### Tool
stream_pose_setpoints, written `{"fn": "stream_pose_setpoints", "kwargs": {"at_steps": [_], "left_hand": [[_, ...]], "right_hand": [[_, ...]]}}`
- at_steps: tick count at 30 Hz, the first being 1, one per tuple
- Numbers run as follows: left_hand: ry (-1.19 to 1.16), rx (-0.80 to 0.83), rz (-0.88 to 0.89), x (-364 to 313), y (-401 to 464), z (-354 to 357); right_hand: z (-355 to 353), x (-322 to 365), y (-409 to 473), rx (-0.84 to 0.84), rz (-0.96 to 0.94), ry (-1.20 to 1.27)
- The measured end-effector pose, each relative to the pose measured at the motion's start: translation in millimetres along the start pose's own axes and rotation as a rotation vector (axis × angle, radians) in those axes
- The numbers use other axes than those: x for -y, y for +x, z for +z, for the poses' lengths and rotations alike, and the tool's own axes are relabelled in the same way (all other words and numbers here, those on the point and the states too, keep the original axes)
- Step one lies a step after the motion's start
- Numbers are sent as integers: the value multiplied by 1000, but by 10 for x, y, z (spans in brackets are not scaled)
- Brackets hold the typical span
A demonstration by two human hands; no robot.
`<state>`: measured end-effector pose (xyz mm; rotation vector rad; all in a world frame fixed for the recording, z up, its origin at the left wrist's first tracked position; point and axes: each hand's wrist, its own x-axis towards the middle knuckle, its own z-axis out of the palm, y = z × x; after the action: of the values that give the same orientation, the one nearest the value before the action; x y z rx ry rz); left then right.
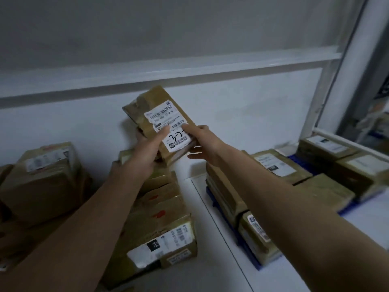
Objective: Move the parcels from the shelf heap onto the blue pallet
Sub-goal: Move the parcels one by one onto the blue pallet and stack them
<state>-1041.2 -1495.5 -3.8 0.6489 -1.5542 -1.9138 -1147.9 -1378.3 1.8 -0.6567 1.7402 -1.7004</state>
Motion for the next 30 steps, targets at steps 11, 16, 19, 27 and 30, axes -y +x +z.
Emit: {"fn": "stream_pose_setpoints", "kwargs": {"at_steps": [11, 16, 19, 27, 30], "left_hand": [[159, 237, -175, 170, -128, 945], [173, 314, -190, 323, -204, 1697], [155, 304, -202, 448, -212, 2316], [312, 277, -224, 1003, 35, 3849], [359, 250, -269, 1276, 109, 4191]], "right_hand": [[-1067, 29, -208, -132, -4, -143], [-1822, 56, -264, -173, -38, -146], [-2414, 94, -299, -215, -46, -181], [-4006, -90, -164, -272, 51, -260], [-4397, -295, -15, -267, 108, -313]]}}
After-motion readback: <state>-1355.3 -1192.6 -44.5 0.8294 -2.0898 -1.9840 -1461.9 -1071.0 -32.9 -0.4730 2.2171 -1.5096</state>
